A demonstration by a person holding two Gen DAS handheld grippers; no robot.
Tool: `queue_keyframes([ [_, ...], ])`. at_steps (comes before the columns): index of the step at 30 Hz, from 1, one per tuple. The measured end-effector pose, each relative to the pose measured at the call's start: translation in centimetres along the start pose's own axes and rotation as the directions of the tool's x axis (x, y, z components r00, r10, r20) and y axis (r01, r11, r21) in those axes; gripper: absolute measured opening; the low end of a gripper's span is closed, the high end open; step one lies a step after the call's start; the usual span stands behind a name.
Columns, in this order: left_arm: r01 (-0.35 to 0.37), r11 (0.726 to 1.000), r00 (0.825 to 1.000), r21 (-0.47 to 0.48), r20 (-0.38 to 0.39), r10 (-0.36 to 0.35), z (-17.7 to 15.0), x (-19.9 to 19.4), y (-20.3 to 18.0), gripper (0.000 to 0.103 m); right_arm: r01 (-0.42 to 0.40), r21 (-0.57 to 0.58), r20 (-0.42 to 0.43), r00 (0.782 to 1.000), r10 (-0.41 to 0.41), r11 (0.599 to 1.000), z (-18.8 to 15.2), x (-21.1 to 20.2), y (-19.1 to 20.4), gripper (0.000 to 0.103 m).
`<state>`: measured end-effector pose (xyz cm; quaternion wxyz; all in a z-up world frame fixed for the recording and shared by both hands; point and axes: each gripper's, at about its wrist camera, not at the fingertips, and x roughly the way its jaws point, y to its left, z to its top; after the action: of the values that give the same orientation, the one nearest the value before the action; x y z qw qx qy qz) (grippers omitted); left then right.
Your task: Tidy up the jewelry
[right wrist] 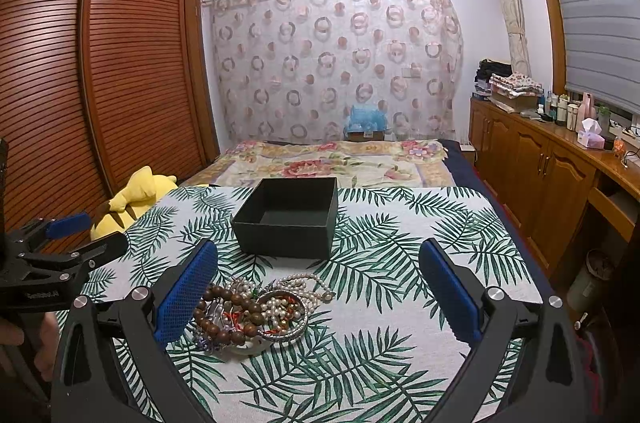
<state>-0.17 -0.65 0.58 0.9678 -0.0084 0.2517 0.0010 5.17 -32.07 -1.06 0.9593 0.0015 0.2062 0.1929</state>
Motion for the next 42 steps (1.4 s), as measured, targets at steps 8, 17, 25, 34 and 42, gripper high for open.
queue_keyframes([
  [8,0.000,1.000,1.000,0.000,-0.007,0.000,-0.1,0.2,0.0,0.097,0.000,-0.001,0.000,1.000,0.000,1.000,0.0,-0.1,0.1,0.101],
  [17,0.020,1.000,0.999,0.003,-0.050,-0.020,-1.1,1.9,0.0,0.097,-0.001,-0.002,-0.007,1.000,0.001,1.000,-0.1,0.0,-0.1,0.101],
  [25,0.080,0.997,0.989,0.004,-0.122,-0.079,-2.0,3.8,0.5,0.097,-0.026,-0.032,-0.048,0.999,0.025,0.999,-0.9,1.1,-0.1,0.097],
  [34,0.141,0.990,0.969,0.016,-0.209,-0.135,-3.4,5.9,0.2,0.093,-0.070,-0.041,-0.127,0.990,0.064,0.997,-2.8,3.3,-0.7,0.074],
  [42,0.203,0.978,0.935,0.047,-0.306,-0.180,-4.2,8.5,-0.7,0.051,-0.105,-0.044,-0.204,0.974,0.094,0.994,-4.2,5.0,-0.6,0.057],
])
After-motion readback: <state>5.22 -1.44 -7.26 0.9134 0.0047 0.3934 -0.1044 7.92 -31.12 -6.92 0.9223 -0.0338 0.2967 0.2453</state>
